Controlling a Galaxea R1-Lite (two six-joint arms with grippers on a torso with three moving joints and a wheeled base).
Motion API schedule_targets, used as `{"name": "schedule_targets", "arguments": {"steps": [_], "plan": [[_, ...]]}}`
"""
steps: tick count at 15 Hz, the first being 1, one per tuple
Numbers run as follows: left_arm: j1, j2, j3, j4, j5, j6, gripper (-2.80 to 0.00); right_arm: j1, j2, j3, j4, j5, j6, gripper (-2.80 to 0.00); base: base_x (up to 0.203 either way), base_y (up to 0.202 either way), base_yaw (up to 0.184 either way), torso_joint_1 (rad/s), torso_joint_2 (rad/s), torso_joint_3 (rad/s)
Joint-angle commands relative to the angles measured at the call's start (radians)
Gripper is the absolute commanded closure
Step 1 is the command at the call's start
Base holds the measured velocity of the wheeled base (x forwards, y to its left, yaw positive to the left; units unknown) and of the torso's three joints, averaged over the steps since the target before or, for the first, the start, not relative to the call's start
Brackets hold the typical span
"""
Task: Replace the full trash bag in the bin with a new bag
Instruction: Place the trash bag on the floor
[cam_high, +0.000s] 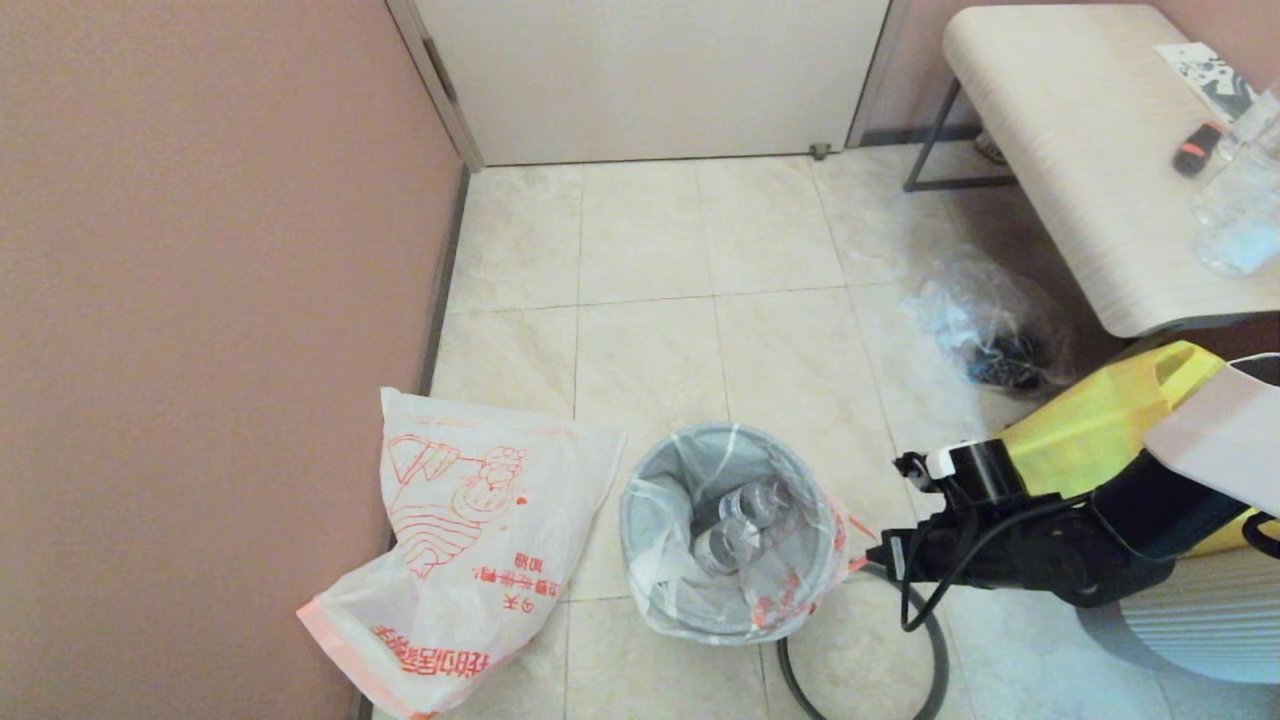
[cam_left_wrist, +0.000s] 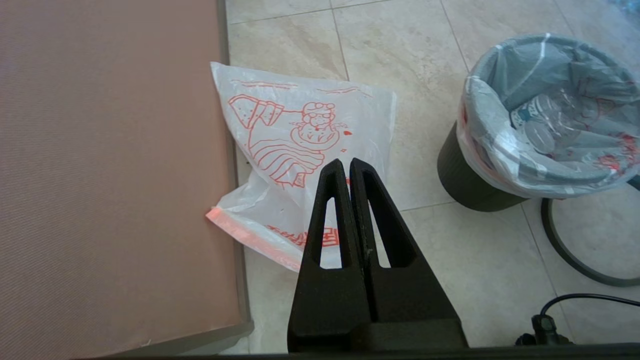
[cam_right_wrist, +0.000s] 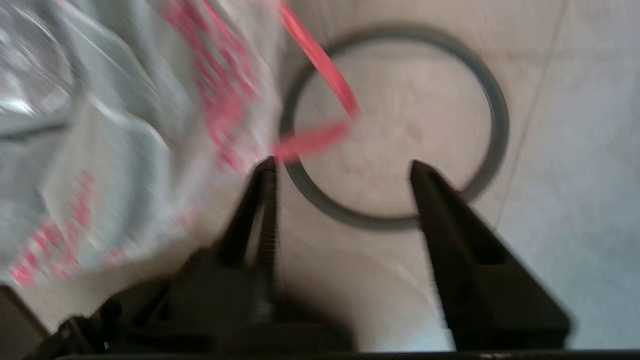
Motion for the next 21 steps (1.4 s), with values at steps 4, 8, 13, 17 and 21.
{"name": "schedule_targets", "arguments": {"steps": [4, 8, 13, 17, 21], "plan": [[0.0, 0.001, 0.014, -0.001, 0.0, 0.0, 0.0, 0.005, 0.12, -0.126, -0.005, -0.048, 0.001, -2.8, 0.0, 0.0, 0.0, 0.0, 0.0, 0.0], [0.0, 0.001, 0.014, -0.001, 0.0, 0.0, 0.0, 0.001, 0.17, -0.19, -0.005, -0.072, -0.001, -2.8, 0.0, 0.0, 0.0, 0.0, 0.0, 0.0], [0.0, 0.001, 0.014, -0.001, 0.0, 0.0, 0.0, -0.019, 0.205, -0.203, -0.006, -0.075, -0.012, -2.8, 0.0, 0.0, 0.0, 0.0, 0.0, 0.0], [0.0, 0.001, 0.014, -0.001, 0.0, 0.0, 0.0, -0.029, 0.272, -0.273, -0.006, -0.106, -0.017, -2.8, 0.0, 0.0, 0.0, 0.0, 0.0, 0.0], [0.0, 0.001, 0.014, -0.001, 0.0, 0.0, 0.0, -0.028, 0.298, -0.314, -0.005, -0.107, -0.035, 0.0, 0.0, 0.0, 0.0, 0.0, 0.0, 0.0]]}}
